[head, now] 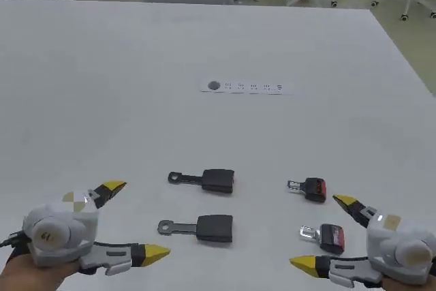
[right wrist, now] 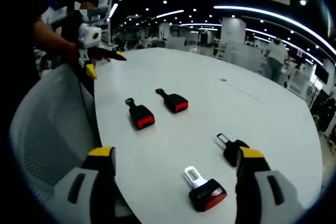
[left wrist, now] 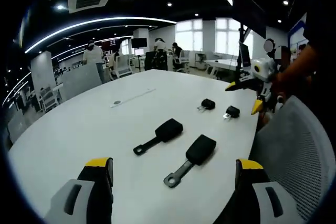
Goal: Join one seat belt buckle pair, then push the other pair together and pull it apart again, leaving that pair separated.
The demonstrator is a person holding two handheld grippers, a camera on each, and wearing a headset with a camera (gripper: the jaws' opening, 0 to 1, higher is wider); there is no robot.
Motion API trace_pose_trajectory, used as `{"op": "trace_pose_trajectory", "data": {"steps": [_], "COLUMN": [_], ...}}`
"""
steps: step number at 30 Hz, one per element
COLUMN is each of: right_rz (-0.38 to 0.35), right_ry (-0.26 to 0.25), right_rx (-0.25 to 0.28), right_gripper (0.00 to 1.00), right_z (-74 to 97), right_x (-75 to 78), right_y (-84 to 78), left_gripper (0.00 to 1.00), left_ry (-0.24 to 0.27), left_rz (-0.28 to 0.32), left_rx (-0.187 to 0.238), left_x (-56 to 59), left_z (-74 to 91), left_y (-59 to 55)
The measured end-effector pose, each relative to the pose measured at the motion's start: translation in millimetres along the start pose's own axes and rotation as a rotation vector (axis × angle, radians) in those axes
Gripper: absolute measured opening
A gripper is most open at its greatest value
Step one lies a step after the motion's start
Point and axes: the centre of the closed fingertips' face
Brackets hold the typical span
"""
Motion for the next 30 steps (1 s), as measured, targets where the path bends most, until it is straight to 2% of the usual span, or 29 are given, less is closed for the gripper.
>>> {"op": "trace_pose_trajectory", "data": {"steps": [5, 30], "right_rz": [-0.017, -0.001], "right_ry": [0.006, 0.014], "right_rx": [-0.004, 0.007], "right_gripper": [0.96, 0.95], "right_z": [-0.5, -2.8], "right_x": [-1.1, -2.6], "right_y": [-0.8, 3.0], "left_gripper": [0.99, 0.98], "left_ry": [-0.003, -0.009], "left_rz": [0.001, -0.009], "left_rx": [-0.001, -0.003], "left_x": [0.1, -0.7], "left_z": [-1.1, -4.7], "left_y": [1.3, 2.9]}}
Point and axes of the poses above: the centre of the closed fingertips' face, and the gripper's own axes: z roughly backward along the fingers, x roughly to its right, y roughly out of its top, and after that the axes turned 5 degrees about -y, right-handed
